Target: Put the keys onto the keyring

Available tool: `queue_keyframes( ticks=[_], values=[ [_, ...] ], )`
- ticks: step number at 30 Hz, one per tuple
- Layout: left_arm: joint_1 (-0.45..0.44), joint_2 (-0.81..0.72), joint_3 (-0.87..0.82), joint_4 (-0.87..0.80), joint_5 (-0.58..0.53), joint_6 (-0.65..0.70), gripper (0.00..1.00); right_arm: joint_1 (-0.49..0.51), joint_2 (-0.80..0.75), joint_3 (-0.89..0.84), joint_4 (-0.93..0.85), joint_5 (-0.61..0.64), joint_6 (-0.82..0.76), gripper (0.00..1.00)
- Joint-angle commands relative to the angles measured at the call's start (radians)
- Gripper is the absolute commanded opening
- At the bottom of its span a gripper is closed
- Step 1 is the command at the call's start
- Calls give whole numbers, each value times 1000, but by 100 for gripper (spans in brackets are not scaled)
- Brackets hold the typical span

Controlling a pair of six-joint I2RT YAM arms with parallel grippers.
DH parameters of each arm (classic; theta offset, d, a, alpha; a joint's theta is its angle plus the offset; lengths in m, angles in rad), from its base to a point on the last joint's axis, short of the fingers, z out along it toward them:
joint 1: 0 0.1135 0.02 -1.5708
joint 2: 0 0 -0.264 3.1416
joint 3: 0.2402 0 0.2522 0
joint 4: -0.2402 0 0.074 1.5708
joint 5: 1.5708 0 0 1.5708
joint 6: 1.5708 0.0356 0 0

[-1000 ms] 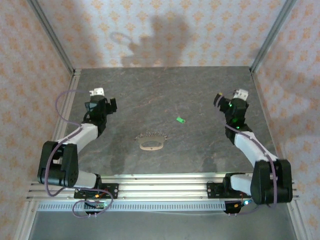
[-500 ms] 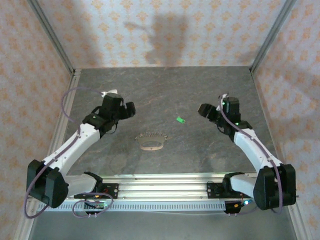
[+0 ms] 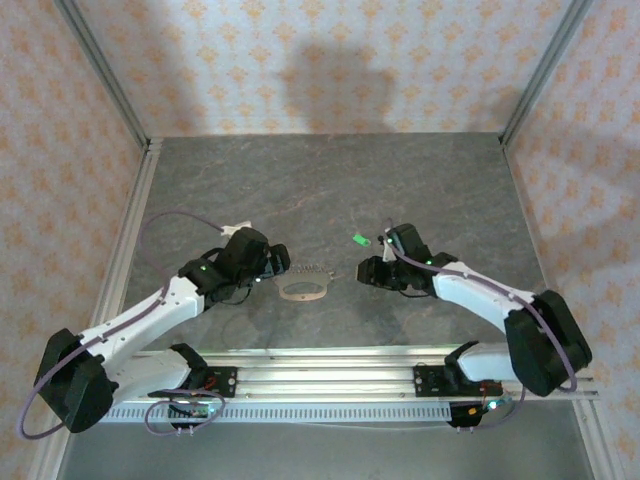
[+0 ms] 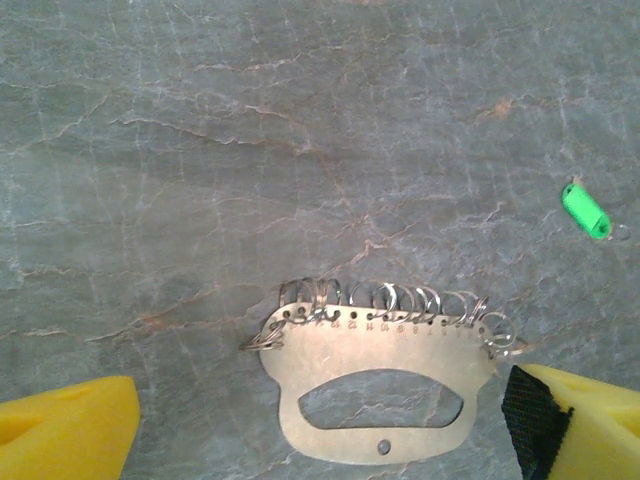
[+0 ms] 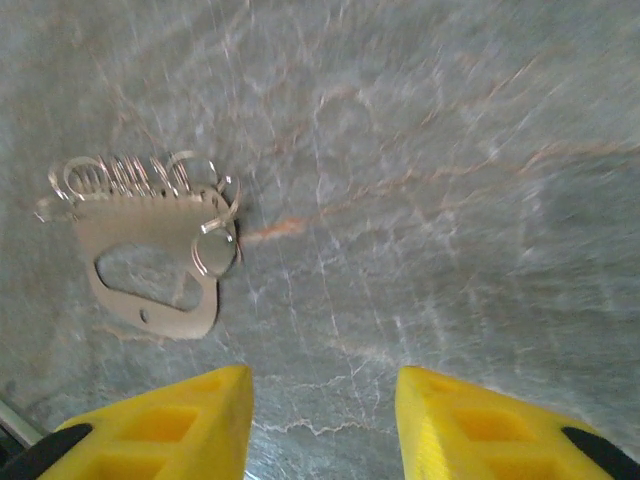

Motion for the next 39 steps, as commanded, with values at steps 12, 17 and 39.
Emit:
queue_keyframes(
  ticks=[12, 17, 39],
  values=[
    [48, 205, 159, 107, 52, -85, 96, 160, 221, 204, -6, 138, -85, 37],
    [96, 217, 173, 121, 92, -80, 96, 190, 274, 247, -42, 166, -122, 34],
    [152, 213, 162, 132, 116, -64, 96, 227, 389, 322, -71, 183, -166, 27]
  ],
)
